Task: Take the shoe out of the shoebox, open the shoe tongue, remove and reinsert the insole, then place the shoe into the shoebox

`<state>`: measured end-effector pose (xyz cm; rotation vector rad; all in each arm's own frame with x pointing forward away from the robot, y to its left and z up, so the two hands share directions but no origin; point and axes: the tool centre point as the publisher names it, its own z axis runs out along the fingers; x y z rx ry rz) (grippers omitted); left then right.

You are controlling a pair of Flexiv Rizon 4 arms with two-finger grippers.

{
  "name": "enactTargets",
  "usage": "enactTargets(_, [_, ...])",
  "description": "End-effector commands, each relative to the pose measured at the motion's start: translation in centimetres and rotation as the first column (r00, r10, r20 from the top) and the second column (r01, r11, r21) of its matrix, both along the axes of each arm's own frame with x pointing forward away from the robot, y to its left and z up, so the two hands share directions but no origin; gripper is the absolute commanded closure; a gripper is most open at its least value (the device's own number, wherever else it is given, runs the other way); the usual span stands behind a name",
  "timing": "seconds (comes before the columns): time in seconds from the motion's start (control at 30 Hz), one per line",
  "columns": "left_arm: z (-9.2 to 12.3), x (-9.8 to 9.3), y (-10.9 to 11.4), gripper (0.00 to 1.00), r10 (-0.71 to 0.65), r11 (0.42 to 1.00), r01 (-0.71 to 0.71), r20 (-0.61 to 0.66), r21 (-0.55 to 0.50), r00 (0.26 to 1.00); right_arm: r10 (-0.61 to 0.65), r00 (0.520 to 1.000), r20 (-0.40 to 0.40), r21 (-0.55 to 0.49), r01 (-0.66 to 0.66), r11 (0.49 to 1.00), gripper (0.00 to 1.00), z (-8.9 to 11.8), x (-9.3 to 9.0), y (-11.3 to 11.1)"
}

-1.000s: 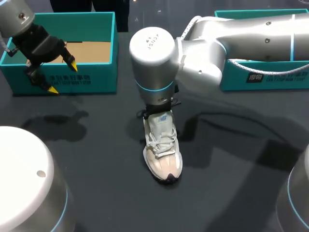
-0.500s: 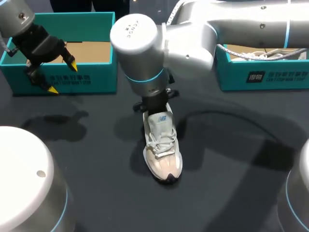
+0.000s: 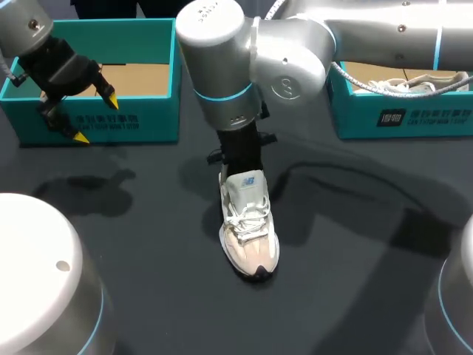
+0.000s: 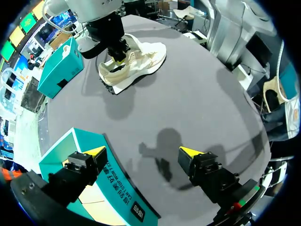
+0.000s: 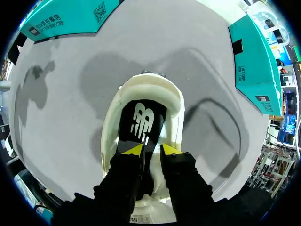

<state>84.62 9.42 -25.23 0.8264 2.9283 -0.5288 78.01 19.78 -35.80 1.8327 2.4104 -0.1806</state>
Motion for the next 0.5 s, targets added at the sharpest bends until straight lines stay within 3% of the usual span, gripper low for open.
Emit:
enactTargets(0.03, [0.03,-0.06,0.02,0.00,0.000,1.000,0.000,0.001,0.002,1.000,-0.006,1.000,-0.006,-0.014,0.006,1.000,0.67,0.18,-0.47,0.56])
enactTargets(0.23, [0.03,-0.06,0.02,0.00,0.000,1.000,0.000,0.001,0.002,1.000,-0.017,1.000,-0.007,-0.032,0.016,0.999,0.47,0.81,-1.10,0.53])
enactTargets(0.3, [0.03,-0.06,0.02,0.00,0.000,1.000,0.000,0.001,0.002,1.000,-0.020,1.000,-0.006,-0.037,0.020,0.999,0.10,0.97,-1.18,0.49])
enactTargets(0.33, [0.03,-0.06,0.02,0.00,0.000,1.000,0.000,0.001,0.002,1.000,-0.021,1.000,-0.006,-0.038,0.020,0.999,0.00,1.02,-1.20,0.48])
enactTargets(0.5, [0.03,-0.06,0.02,0.00,0.000,1.000,0.000,0.001,0.002,1.000,-0.022,1.000,-0.010,-0.048,0.022,0.999,0.00,1.12,-1.07,0.39])
